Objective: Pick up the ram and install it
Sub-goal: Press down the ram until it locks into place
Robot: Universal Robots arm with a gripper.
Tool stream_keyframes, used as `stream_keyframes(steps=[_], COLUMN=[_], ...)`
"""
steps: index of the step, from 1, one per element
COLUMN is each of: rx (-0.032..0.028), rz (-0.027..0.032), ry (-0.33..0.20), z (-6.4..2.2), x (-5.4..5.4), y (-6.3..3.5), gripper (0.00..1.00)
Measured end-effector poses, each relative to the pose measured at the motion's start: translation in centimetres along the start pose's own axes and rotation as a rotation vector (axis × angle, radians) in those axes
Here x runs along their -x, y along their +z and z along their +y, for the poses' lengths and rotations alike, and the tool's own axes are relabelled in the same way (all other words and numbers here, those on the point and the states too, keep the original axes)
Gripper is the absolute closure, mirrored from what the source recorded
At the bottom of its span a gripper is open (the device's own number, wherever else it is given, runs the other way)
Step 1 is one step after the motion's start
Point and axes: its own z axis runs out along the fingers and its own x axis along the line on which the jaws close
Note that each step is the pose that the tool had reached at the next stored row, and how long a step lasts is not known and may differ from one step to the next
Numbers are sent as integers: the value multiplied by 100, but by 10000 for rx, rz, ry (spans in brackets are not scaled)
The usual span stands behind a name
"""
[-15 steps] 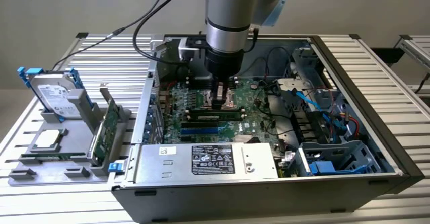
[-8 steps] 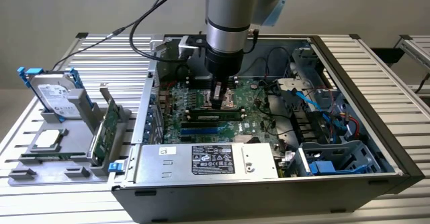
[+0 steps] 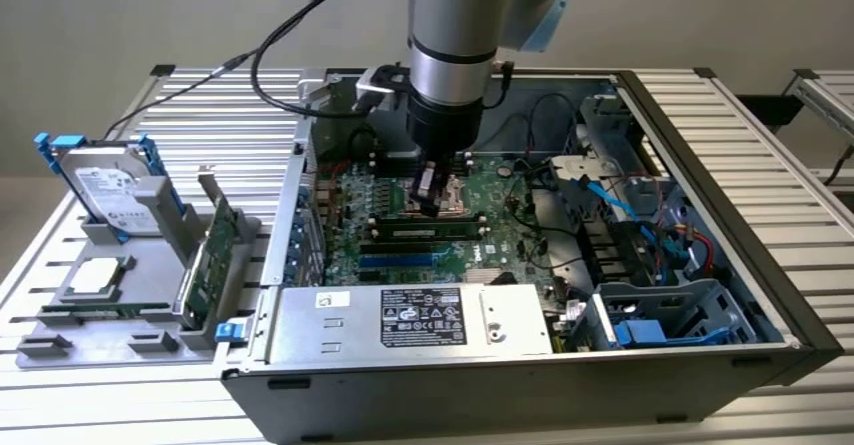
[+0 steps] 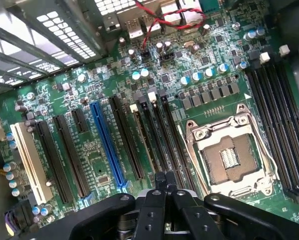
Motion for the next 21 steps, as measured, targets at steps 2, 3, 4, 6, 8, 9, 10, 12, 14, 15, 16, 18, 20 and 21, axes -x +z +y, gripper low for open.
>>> stream_keyframes(steps=[2,3,4,6,8,9,10,12,14,15,16,18,20,21], rx=[4,6,8,12,15,17,19,23,27,29,31,35,38,41], rz=[-16,-23,-31,-46,-61,-69,-76,-92,-107,-115,-123,-138,-154,-161], ry=[299,442,588,877,1174,1319,1465,1760,2058,2222,2370,2669,2973,3120], z=[0,0,0,0,0,0,0,0,0,0,0,0,0,0], x=[0,0,0,0,0,0,0,0,0,0,0,0,0,0], y=[0,0,0,0,0,0,0,0,0,0,0,0,0,0], gripper=[89,89,89,89,89,89,89,89,89,89,89,89,89,89])
